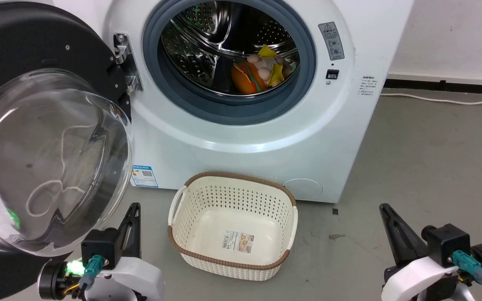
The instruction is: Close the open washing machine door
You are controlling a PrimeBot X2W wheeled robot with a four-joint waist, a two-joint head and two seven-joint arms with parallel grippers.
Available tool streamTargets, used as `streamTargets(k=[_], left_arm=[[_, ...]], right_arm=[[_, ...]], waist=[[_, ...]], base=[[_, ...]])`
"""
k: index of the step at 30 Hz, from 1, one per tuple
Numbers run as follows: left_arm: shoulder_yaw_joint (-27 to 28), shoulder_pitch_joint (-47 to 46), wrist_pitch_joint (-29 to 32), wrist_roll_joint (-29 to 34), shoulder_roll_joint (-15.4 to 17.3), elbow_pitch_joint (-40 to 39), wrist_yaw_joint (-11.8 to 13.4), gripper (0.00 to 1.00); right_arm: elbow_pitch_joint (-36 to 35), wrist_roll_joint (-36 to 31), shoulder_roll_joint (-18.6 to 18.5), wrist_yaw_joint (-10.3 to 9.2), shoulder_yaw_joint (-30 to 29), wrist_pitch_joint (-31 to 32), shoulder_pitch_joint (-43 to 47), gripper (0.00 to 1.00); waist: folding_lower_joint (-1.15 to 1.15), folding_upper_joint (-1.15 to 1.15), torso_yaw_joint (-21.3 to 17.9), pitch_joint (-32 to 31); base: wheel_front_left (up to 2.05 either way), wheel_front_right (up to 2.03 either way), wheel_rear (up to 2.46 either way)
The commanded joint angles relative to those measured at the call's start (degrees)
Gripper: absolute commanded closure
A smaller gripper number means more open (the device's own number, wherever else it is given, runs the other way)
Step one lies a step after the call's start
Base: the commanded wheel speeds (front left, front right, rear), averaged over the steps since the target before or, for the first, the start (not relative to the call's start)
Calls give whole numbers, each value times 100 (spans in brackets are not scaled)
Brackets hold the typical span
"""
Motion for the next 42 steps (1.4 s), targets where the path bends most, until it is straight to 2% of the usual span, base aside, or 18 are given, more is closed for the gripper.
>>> streamTargets(k=[1, 13, 14, 29, 42], left_arm=[[12, 82, 2, 16, -1, -25, 16, 100], [12, 82, 2, 16, -1, -25, 16, 100], [0, 0, -1, 0, 0, 0, 0, 0], [-26, 20, -141, -6, 6, -26, 2, 0], [-46, 64, -285, -15, 28, -34, -9, 0]], right_arm=[[-29, -43, 25, 5, -12, 7, 46, 100], [-29, -43, 25, 5, -12, 7, 46, 100], [0, 1, 0, 0, 0, 0, 0, 0], [17, 130, 1, 0, -13, -141, 11, 0], [71, 181, 4, 1, 13, -283, 67, 0]], waist=[[0, 0, 0, 0], [0, 0, 0, 0], [0, 0, 0, 0], [0, 0, 69, -2], [0, 0, 441, -61]], base=[[0, 0, 0], [0, 0, 0], [0, 0, 0], [0, 0, 0], [0, 0, 0]])
